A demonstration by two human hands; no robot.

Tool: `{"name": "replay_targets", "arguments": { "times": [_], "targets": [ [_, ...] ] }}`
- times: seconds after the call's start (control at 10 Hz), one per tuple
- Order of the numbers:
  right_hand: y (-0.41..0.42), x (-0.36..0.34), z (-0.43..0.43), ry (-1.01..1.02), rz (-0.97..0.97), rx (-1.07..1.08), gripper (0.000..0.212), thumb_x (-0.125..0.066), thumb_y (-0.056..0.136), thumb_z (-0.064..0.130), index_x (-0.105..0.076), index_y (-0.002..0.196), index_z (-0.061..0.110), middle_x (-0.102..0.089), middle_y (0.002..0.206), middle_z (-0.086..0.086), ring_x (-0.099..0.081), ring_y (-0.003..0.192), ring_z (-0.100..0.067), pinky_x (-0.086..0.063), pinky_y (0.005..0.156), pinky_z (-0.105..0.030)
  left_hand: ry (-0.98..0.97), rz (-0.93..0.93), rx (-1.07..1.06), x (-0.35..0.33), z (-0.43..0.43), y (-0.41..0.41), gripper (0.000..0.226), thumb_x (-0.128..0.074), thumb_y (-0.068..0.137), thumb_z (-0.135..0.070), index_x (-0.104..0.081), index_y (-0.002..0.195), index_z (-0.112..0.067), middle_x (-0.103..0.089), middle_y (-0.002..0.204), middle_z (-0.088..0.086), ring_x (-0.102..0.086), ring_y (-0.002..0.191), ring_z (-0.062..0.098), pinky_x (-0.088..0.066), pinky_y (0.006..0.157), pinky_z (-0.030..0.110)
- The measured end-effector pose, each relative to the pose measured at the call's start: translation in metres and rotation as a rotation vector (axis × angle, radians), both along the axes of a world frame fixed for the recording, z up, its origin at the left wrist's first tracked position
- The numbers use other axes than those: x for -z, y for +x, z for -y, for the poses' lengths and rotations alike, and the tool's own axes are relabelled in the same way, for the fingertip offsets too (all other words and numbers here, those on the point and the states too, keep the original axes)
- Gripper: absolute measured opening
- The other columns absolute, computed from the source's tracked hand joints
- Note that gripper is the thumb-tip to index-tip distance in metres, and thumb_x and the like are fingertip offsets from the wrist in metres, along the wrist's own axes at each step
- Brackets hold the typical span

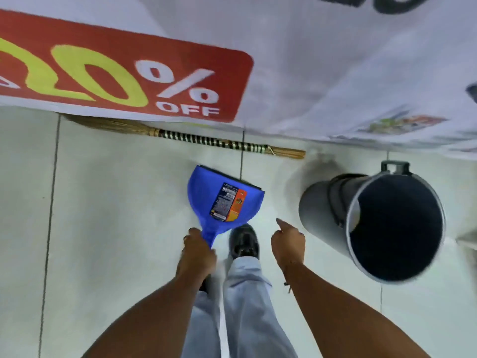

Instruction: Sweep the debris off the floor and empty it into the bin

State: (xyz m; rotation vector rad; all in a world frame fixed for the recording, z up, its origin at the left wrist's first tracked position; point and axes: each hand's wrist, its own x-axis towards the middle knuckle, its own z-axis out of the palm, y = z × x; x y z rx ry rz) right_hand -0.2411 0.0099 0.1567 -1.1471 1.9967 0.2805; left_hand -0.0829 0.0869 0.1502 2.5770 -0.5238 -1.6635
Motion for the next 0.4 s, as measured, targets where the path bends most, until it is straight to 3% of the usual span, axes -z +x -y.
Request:
{"name": "replay_targets", "arguments": {
  "times": [0.3,0.4],
  "targets": [
    [-0.036,0.046,-0.008,-0.06,0.05,0.104,0.048,-0.043,0.086,0.006,-0.056,0.132,0.016,-0.057,0.137,-0.011,-0.055,0.122,-0.03,-0.045,0.105,-0.034,0.021,-0.065,0.083,0.058,0.034,-0.078,0.056,-0.057,0.084,-0.001,-0.028,0.132,0.003,-0.039,0.138,0.025,-0.043,0.126,0.039,-0.038,0.104,0.04],
    [-0.045,0.053,-0.002,-0.093,0.075,0.111,0.046,-0.042,0.085,0.007,-0.061,0.126,0.016,-0.06,0.133,-0.011,-0.058,0.116,-0.031,-0.049,0.101,-0.039,-0.067,-0.075,0.076,0.07,0.032,-0.093,0.075,-0.061,0.082,0.0,-0.019,0.143,-0.005,-0.03,0.148,0.017,-0.035,0.135,0.034,-0.033,0.109,0.041]
  ]
}}
